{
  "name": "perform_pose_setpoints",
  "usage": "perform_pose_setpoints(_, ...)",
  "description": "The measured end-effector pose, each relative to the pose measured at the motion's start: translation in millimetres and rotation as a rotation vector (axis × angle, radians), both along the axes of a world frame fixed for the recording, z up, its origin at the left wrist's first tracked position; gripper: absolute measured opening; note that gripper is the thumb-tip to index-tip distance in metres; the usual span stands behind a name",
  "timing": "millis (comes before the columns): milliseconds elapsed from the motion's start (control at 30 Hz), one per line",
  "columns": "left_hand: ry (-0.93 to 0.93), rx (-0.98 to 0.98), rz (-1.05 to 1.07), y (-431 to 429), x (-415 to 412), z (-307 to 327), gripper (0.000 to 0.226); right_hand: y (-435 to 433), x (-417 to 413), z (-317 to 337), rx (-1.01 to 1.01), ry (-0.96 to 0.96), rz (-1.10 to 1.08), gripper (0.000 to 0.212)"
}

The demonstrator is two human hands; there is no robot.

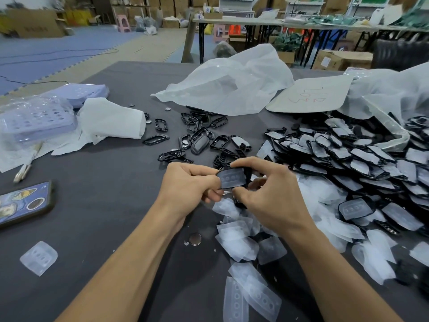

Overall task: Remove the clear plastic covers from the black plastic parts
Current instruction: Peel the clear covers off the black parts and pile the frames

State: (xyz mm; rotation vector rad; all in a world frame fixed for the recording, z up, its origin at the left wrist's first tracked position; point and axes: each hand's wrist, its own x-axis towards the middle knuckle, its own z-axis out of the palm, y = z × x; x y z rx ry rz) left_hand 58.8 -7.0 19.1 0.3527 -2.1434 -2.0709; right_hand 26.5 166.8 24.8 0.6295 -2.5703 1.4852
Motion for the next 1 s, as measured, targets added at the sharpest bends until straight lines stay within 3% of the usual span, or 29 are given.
perform_pose_setpoints(167,0.014,-0.043,0.023,2,-1,-5,0.018,12,-7,4,0.115,0.052,-0.037,0.036)
perform_pose_setpoints(233,0.047,-0.087,0.089,1,-2,-7,0.015,28,-20,9,0.125,0.085,-0.169,0.038)
perform_pose_setpoints(333,0.066,-0.157,0.191,-3,-5,-8,0.019,62,-42,16,0.128,0.055,-0.589,0.071)
perform_pose_setpoints(400,0.061,-0.266,0.273,-6,-7,-9,0.023,67,-42,16,0.263,0.075,-0.707,0.092)
perform_pose_setpoints(467,0.048,-0.471,0.355,-8,-7,-10,0.022,52,-34,11,0.364,0.131,-0.631,0.089)
perform_pose_setpoints(533,0.055,-0.647,0.362,-9,-6,-11,0.022,32,-26,1,0.383,0.179,-0.487,0.068)
perform_pose_setpoints(667,0.085,-0.886,0.132,-8,-12,-22,0.041,9,-18,-13,0.441,0.145,-0.304,0.031)
perform_pose_setpoints(867,-0.077,-1.235,0.155,-30,-19,-30,0.046,10,-19,-12,0.413,0.071,-0.251,0.033)
perform_pose_setpoints(1000,-0.002,-1.097,0.229,-24,-15,-25,0.038,-3,-14,-11,0.434,0.081,-0.097,0.043)
